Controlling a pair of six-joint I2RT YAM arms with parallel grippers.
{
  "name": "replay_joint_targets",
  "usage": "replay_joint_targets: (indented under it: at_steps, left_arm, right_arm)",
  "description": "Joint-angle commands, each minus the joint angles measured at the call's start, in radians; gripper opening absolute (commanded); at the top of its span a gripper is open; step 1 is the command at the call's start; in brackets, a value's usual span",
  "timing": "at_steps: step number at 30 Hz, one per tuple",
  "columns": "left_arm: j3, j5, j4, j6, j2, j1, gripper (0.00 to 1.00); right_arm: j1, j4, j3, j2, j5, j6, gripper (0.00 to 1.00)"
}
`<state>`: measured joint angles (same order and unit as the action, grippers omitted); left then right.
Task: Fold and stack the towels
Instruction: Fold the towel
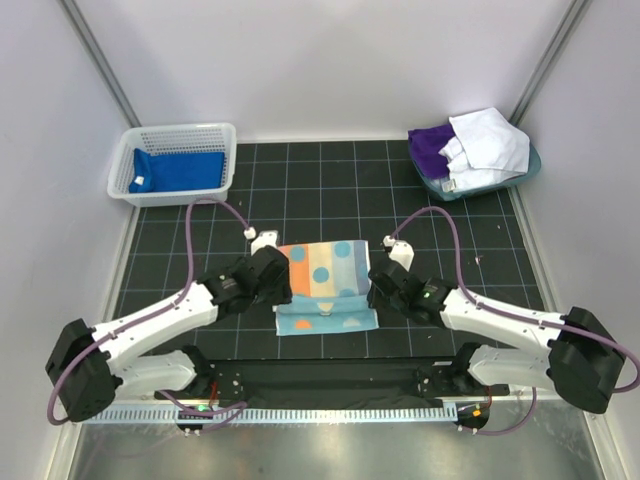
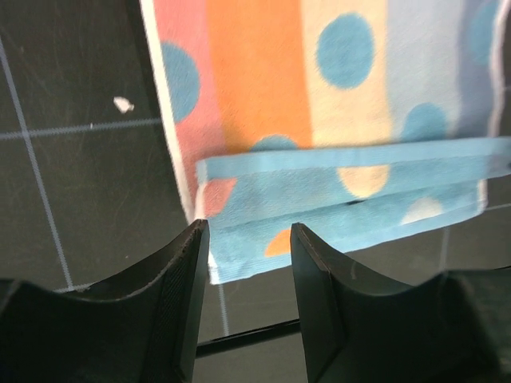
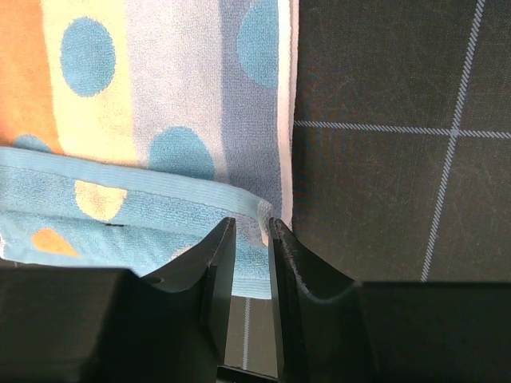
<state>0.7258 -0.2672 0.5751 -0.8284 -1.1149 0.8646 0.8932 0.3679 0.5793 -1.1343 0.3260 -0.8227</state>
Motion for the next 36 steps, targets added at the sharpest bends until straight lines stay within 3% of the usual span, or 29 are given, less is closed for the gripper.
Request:
replay_joint_targets:
  at_steps: [1, 9, 13, 17, 24, 36]
  left_arm:
    - [0.109, -0.066, 0.015, 0.025, -0.009, 0.004, 0.49]
    - [0.287, -0.205, 0.101, 0.057, -0.334, -0.003, 0.48]
    - [0.326, -0.204, 0.089, 0.061, -0.480, -0.006, 0.47]
    - [0.325, -0.176, 0.083, 0.051, -0.529, -0.006, 0.47]
    - [0.236, -0.040, 0.017, 0.029, -0.482, -0.003, 0.45]
    - [0.129, 0.088, -0.004, 0.009, -0.323, 0.005, 0.44]
  right_arm:
    - [0.009, 0.000, 0.031, 0.031, 0.024, -0.006, 0.31]
    - [0.009, 0.063, 0.125, -0.039, 0.108, 0.017, 0.30]
    - [0.009, 0.022, 0.155, -0.114, 0.111, 0.037, 0.30]
    - [0.009, -0.026, 0.175, -0.199, 0.104, 0.054, 0.30]
    - [0.009, -0.075, 0.162, -0.291, 0.044, 0.059, 0.27]
    - [0.015, -0.069, 0.097, -0.213, 0.001, 0.025, 0.27]
